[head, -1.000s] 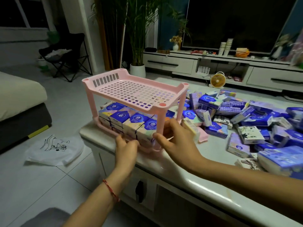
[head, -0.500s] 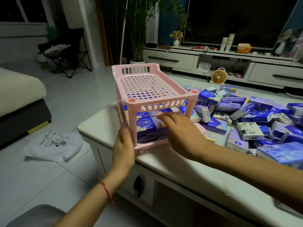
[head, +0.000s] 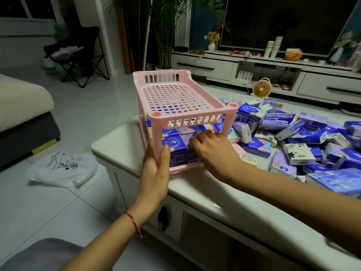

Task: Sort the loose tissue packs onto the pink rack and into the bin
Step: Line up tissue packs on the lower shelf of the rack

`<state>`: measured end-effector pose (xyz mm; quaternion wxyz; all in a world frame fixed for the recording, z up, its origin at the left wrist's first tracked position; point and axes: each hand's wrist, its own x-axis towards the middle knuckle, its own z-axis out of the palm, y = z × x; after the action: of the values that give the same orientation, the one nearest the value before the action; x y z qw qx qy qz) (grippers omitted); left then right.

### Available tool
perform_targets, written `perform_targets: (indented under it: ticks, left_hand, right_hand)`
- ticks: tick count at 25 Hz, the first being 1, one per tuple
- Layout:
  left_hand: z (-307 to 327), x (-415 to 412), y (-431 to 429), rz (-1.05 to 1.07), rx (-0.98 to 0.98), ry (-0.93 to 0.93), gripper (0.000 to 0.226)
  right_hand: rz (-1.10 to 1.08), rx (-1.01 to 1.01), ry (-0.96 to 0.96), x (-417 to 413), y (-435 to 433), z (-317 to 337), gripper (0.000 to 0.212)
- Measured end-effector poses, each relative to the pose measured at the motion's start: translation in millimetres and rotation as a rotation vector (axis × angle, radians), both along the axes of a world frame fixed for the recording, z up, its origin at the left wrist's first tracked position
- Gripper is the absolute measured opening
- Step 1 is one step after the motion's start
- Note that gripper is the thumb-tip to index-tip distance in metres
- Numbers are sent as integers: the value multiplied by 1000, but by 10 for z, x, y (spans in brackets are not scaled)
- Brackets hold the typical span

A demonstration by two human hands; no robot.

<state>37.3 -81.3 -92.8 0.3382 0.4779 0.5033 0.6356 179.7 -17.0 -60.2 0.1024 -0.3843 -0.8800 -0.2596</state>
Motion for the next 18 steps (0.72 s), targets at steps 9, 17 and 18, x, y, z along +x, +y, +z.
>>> perform_targets:
  ticks: [9, 17, 18]
  left_hand:
    - [-72, 221, -293, 230, 876, 867, 35]
    - [-143, 569, -220, -71, 602, 1001, 35]
    - [-152, 585, -198, -70, 565, 980, 34]
  right_hand:
    - [147, -17, 298, 613, -152, 311, 16]
    - [-368, -860, 499, 1272, -209, 302, 38]
    - [-364, -918, 472, 1272, -213, 338, 42]
